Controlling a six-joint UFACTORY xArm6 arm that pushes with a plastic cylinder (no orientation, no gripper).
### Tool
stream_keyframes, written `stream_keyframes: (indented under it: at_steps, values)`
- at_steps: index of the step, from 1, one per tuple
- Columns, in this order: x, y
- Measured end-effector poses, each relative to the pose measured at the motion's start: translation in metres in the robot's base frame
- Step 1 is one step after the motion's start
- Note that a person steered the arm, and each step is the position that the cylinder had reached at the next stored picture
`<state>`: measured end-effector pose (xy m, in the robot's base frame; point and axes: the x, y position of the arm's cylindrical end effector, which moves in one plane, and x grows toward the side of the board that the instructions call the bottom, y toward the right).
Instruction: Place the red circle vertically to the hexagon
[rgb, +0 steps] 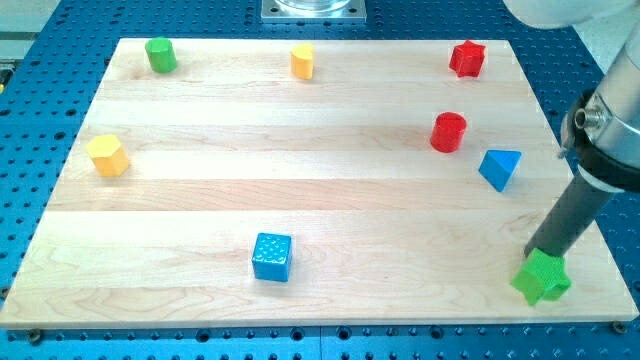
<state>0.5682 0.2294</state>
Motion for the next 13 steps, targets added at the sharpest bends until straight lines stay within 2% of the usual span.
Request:
stream_keyframes:
  at_steps: [1, 2, 3, 4, 6, 7, 8, 9, 10, 12, 13]
  values:
    - [-0.037, 0.012]
    - [-0.096, 0.076]
    - [-0.174, 0.023]
    - [-0.18, -0.078]
    - [-0.124, -0.279]
    - [-0.159, -0.288]
    - [-0.137, -0.35]
    - [-0.07, -0.388]
    - [-0.077, -0.37]
    - [-0.03, -0.414]
    - [-0.038, -0.361]
